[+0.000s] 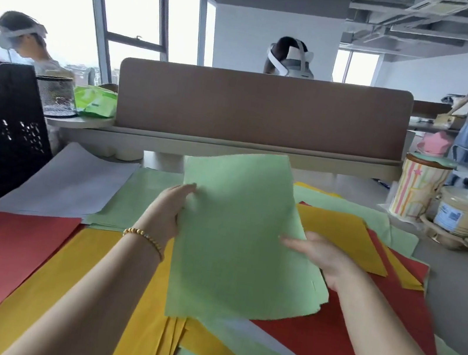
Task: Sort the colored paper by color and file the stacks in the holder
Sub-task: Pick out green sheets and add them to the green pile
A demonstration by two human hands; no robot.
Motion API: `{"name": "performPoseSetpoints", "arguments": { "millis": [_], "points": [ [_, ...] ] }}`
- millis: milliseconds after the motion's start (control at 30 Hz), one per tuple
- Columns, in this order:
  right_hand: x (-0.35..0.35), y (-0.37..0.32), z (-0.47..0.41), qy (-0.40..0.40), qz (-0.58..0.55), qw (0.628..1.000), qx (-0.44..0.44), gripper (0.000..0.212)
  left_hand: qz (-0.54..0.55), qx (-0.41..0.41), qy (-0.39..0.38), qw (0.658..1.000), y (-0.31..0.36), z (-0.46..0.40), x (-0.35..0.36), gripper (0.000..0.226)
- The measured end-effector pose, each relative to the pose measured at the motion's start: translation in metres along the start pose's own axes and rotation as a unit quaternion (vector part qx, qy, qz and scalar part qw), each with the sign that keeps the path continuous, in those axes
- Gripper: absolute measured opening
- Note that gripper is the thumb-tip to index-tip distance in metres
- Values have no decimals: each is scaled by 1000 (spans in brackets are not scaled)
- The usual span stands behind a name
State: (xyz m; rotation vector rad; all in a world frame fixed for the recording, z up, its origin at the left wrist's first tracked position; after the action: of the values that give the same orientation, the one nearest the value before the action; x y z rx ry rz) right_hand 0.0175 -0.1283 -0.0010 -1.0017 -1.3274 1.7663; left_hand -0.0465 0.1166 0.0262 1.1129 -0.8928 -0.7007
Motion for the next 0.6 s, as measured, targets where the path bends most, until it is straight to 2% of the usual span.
{"name": "performPoseSetpoints", "arguments": {
  "millis": [67,100,233,300,333,433,500,600],
  "points": [
    [18,-6,-10,35,72,997,2,27,18,-26,6,999,-8,-5,-12,25],
    [25,-10,-16,50,73,996,4,25,9,-42,0,999,-11,-7,-19,26],
    [51,-29,-41,82,16,997,-4,9,-63,-43,-35,996,-3,-16,-55,36],
    [64,-41,-59,94,-5,995,-15,10,-128,-16,-19,991,8,-23,-74,37],
    [73,-47,-69,99,-18,995,-22,16,-166,-2,-10,986,14,-28,-82,46],
    [101,-57,-99,119,-32,992,-24,31,-312,56,26,948,34,-48,-102,75],
    [119,-60,-115,124,-27,992,-22,36,-375,83,58,921,44,-58,-111,72],
    [141,-56,-134,116,-19,993,-28,44,-439,105,141,881,46,-68,-131,55]
  ]
}}
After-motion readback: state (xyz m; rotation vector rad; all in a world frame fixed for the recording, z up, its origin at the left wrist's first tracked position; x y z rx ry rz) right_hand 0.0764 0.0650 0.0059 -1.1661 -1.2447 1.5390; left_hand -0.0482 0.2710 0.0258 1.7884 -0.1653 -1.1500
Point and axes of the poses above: each hand's wrist, its own z-axis away from the middle knuckle, its own x-axis out of the palm, y = z × x, the point moved 5 cm from there along -z, towards the middle knuckle, and after that the axes turned 1 degree about y, right-handed, at the moved point
